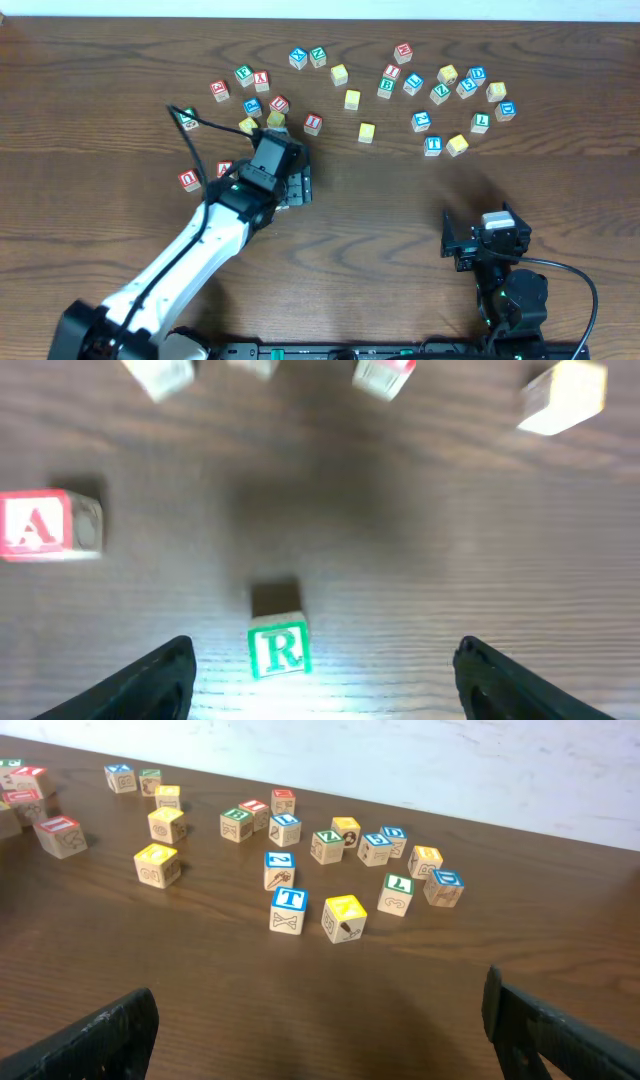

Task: Spell out ROBOT

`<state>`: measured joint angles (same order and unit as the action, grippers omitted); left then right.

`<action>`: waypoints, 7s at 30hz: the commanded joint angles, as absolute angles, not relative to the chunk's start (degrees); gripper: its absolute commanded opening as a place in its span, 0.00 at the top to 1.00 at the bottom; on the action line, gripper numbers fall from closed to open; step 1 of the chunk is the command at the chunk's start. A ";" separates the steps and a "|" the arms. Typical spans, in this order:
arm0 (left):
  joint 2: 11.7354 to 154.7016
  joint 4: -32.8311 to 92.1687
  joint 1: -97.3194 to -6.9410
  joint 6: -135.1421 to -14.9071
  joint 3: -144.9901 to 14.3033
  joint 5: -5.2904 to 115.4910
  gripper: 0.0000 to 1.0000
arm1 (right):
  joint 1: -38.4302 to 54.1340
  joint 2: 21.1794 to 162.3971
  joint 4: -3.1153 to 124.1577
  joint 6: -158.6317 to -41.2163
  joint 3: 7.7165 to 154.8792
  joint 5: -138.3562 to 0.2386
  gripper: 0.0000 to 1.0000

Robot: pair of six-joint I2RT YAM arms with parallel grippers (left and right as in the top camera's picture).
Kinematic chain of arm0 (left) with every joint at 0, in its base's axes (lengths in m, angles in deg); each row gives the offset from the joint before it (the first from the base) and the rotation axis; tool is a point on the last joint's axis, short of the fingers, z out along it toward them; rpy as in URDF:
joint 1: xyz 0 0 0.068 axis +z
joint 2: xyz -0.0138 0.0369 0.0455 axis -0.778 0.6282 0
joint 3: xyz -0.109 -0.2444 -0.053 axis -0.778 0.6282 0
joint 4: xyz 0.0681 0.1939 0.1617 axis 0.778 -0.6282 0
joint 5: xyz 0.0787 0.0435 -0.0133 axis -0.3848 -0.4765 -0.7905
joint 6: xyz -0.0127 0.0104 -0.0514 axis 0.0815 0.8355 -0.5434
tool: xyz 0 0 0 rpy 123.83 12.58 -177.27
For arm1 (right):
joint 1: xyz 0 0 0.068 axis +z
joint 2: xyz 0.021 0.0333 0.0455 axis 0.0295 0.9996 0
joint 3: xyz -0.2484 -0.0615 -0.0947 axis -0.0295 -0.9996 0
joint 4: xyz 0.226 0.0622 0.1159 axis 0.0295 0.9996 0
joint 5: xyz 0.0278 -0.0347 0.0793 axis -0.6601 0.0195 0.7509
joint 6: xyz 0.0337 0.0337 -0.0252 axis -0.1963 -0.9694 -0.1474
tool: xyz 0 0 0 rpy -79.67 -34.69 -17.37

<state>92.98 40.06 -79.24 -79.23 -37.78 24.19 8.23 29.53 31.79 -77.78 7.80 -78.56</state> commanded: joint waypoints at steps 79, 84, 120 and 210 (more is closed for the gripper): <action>125.48 16.83 -65.01 -48.72 -86.70 31.63 0.13 | 7.99 29.44 32.01 -77.17 7.74 -78.42 0.01; 126.27 17.88 -65.91 -48.65 -86.70 29.83 0.13 | 7.99 29.44 32.01 -77.15 7.74 -78.42 0.01; 131.23 21.02 -63.27 -46.62 -86.68 29.48 0.14 | 7.99 29.44 32.01 -77.15 7.74 -78.42 0.01; 139.03 23.69 -64.99 -48.94 -85.80 32.22 0.27 | 7.99 29.44 32.01 -77.17 7.74 -78.42 0.01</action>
<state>137.98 23.65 -64.86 -48.68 -85.15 31.87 8.23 29.53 31.79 -77.78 7.80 -78.58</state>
